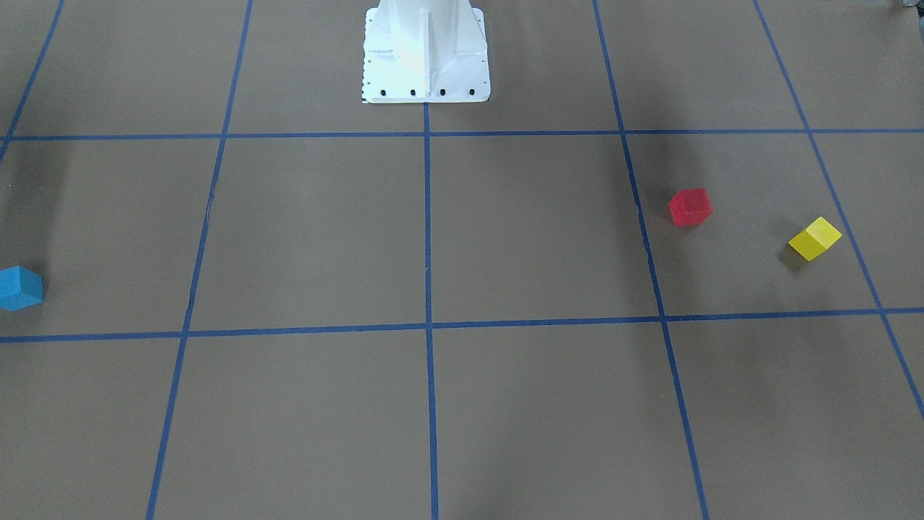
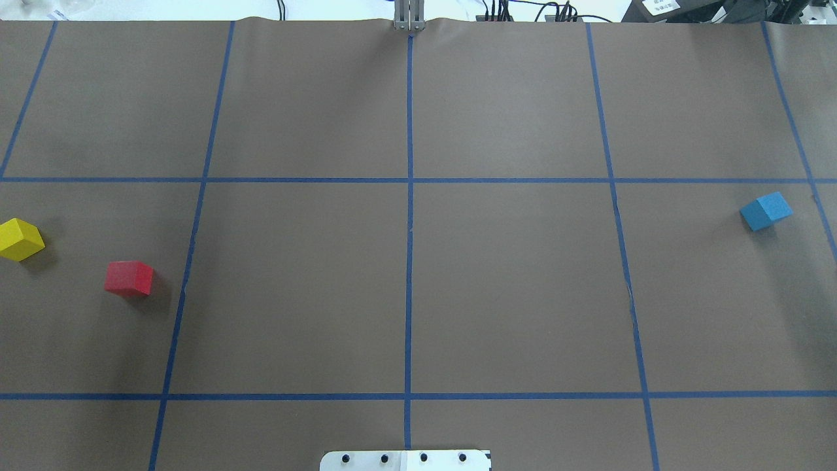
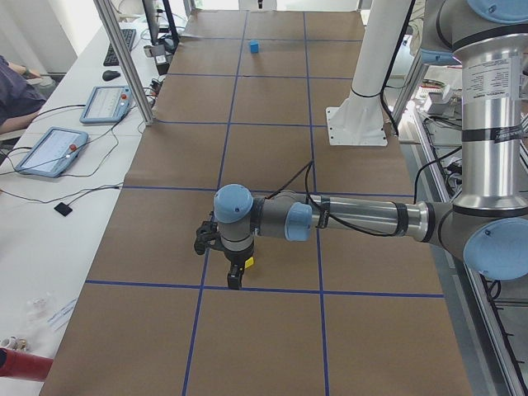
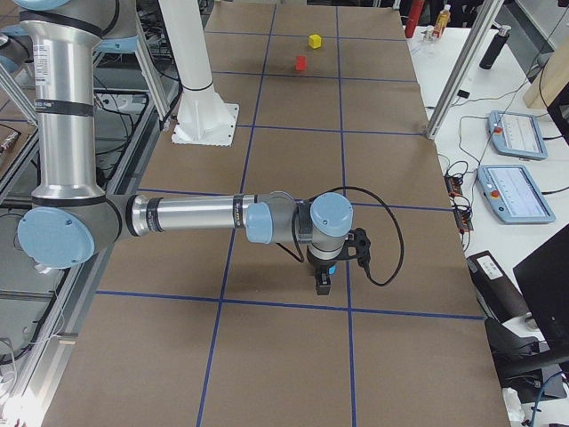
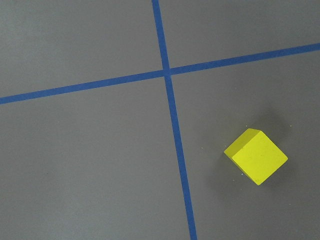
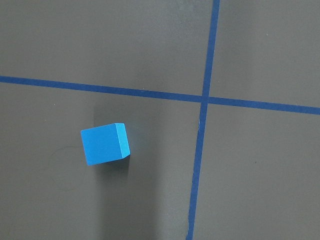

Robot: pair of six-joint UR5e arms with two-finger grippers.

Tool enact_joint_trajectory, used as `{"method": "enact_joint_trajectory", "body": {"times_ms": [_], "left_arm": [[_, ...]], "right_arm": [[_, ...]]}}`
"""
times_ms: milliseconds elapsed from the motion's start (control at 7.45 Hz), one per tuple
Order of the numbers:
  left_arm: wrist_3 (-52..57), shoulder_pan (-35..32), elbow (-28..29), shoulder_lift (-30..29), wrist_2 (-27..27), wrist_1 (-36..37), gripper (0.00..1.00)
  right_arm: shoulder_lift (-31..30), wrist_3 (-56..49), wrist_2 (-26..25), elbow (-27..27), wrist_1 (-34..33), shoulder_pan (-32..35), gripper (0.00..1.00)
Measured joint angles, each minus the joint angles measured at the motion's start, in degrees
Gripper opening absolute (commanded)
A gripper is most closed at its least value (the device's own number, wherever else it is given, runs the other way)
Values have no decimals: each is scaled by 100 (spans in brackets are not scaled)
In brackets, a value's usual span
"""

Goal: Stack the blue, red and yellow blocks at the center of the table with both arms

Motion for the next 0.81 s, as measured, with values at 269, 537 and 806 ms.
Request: {"method": "enact_joint_trajectory", "body": {"times_ms": [269,537,806], "left_arm": [[-2,-33,24,1,5,-5,100],[-13,-50,21,2,6,-8,100],[-17,-62,-72,-66,-25,-37,100]], "right_arm": [[-63,23,56,174,-13,93,100],[-98,26,57,250,-5,126,100],[-95,19,36,256,4,140,100]]}}
